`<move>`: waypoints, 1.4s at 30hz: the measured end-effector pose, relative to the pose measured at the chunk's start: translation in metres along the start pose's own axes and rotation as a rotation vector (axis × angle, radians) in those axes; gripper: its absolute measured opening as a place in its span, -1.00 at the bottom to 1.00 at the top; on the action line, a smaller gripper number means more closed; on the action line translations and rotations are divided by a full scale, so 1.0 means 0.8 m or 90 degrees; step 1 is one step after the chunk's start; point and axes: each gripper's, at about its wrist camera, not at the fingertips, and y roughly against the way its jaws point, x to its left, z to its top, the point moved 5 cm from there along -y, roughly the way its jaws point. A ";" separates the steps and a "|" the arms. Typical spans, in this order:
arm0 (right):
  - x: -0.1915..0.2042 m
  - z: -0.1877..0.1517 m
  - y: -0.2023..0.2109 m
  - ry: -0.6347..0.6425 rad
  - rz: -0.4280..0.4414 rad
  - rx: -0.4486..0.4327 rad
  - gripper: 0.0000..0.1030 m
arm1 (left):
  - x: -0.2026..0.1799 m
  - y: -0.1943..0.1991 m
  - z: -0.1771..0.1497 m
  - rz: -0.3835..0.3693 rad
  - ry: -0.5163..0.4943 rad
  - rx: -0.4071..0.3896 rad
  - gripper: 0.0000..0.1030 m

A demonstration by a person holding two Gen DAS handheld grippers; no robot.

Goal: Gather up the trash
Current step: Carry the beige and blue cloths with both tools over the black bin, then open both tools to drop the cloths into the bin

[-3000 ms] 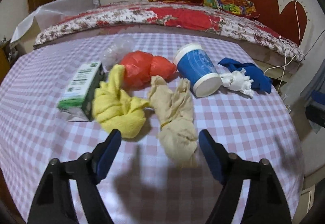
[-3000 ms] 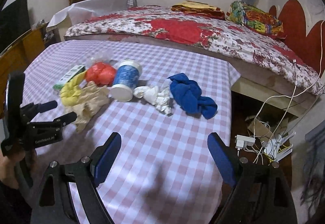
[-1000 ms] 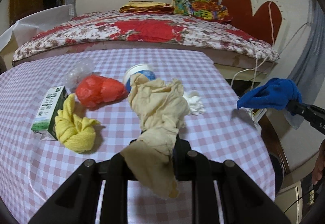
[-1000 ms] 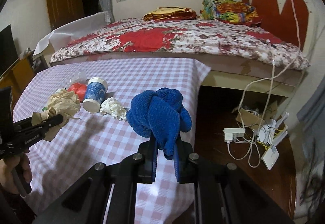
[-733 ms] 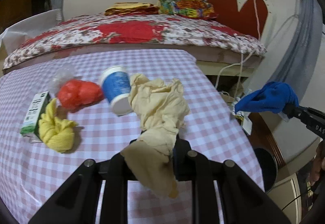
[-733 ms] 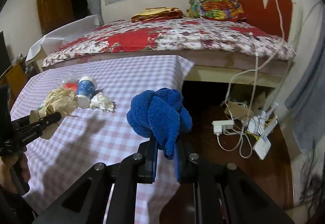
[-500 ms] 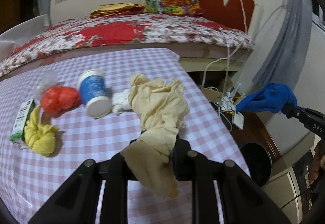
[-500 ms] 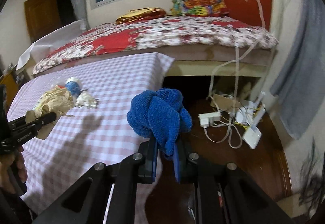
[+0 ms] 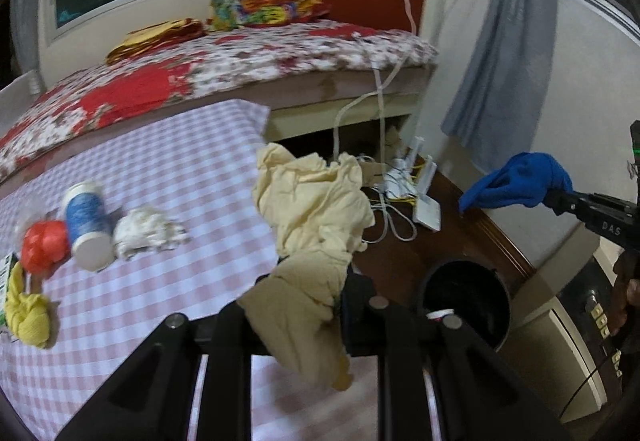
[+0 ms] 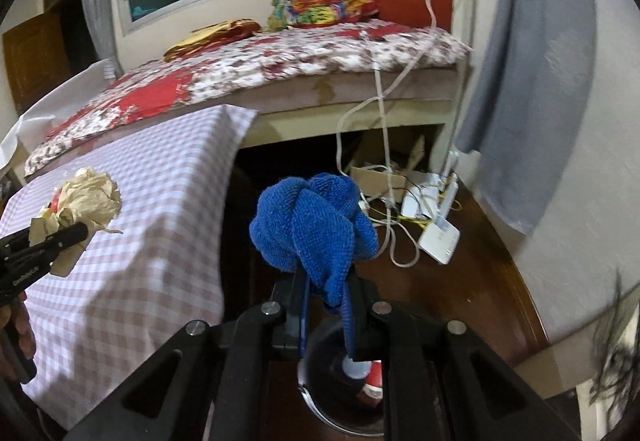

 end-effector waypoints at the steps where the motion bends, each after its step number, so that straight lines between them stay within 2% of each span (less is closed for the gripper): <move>1: -0.006 -0.004 0.001 -0.003 -0.003 0.003 -0.72 | -0.010 -0.002 0.000 -0.006 -0.007 0.003 -0.59; 12: -0.070 -0.073 0.005 -0.037 -0.018 0.051 -0.72 | -0.110 -0.032 -0.022 -0.060 -0.091 0.053 -0.59; 24: -0.097 -0.120 -0.014 -0.055 -0.012 0.094 -0.72 | -0.190 -0.064 -0.058 -0.108 -0.173 0.122 -0.59; 32: -0.114 -0.152 -0.033 -0.060 -0.017 0.129 -0.72 | -0.227 -0.097 -0.075 -0.134 -0.191 0.179 -0.59; 42: -0.123 -0.194 -0.075 -0.050 -0.005 0.187 -0.72 | -0.256 -0.166 -0.113 -0.149 -0.190 0.286 -0.59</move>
